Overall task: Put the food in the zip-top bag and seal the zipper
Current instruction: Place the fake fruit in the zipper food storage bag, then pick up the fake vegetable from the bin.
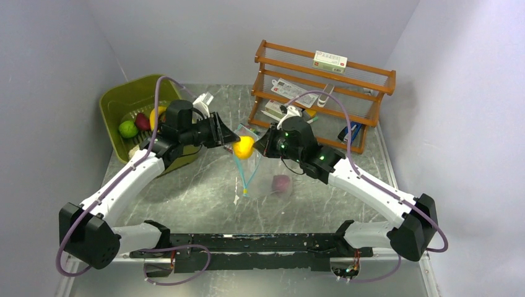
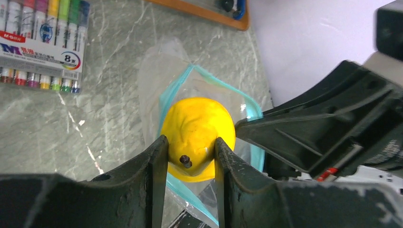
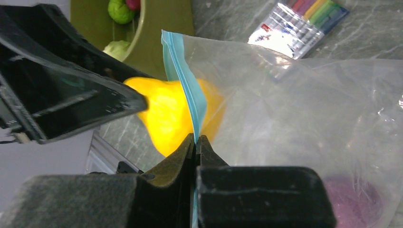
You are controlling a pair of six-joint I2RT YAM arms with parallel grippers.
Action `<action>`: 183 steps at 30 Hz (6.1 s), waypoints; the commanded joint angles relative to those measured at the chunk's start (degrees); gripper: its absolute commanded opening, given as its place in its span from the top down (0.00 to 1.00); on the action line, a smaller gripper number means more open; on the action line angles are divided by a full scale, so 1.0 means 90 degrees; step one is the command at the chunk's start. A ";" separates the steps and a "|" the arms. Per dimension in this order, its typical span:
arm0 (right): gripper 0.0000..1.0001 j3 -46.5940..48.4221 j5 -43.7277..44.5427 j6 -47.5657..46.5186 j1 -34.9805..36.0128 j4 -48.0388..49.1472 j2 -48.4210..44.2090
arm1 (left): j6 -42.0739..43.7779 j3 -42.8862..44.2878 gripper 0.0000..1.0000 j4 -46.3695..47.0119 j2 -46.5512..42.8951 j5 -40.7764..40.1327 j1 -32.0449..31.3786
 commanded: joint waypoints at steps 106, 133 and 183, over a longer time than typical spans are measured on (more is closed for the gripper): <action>1.00 0.0005 0.1281 -0.2258 0.0014 -0.0039 -0.1245 | 0.3534 0.2589 0.28 -0.1097 0.3408 -0.3576 0.4663; 1.00 0.0166 0.2004 -0.2124 0.0014 -0.0067 -0.0715 | 0.3253 0.3862 0.39 -0.1373 0.5031 -0.3475 0.4592; 1.00 -0.0212 0.2260 -0.1702 0.0014 -0.0381 -0.1349 | 0.3013 0.4055 0.48 -0.1331 0.5586 -0.3674 0.4262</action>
